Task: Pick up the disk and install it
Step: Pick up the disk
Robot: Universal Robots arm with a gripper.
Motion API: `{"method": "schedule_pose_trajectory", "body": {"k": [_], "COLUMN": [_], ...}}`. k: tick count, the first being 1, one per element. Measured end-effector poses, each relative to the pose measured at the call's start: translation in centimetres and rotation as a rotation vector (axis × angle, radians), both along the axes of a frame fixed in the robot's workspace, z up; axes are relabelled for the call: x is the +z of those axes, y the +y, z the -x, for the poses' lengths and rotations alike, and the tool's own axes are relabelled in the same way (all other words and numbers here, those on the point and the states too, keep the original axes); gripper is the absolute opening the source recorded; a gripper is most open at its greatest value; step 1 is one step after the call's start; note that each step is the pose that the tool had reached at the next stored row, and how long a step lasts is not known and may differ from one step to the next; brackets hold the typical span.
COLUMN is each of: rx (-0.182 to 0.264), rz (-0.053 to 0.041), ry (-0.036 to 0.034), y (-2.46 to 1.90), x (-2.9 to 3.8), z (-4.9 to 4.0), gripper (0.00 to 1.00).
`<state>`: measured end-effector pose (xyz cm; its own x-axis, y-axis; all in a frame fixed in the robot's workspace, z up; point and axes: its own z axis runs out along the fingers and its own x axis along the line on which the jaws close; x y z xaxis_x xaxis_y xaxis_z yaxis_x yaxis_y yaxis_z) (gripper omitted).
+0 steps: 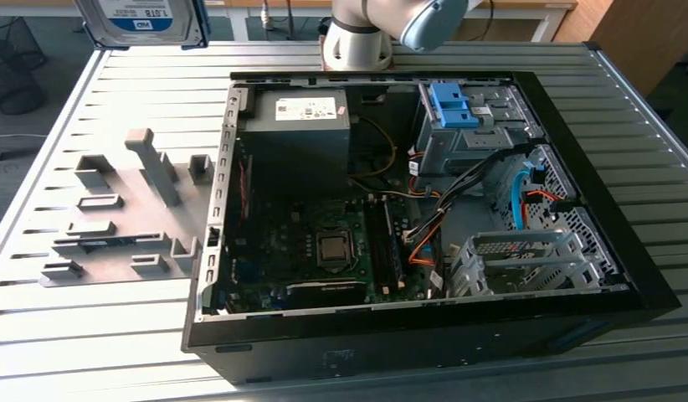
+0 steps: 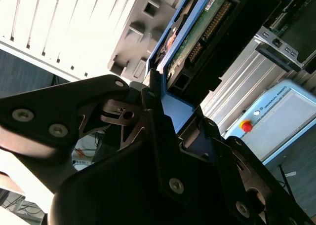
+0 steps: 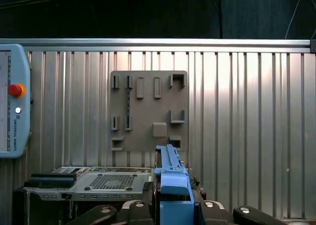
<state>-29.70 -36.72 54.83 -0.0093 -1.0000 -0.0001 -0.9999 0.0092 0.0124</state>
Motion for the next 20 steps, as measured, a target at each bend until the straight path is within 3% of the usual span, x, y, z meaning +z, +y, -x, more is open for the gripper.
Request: {"method": "schedule_pose_trajectory", "body": {"k": [15, 20], "rx": [0.0, 0.0], "rz": [0.0, 0.0], "ry": [0.0, 0.0], "y": [0.0, 0.0], "x": [0.0, 0.0], "z": [-2.15, -2.31], "gripper": [0.37, 0.37]}}
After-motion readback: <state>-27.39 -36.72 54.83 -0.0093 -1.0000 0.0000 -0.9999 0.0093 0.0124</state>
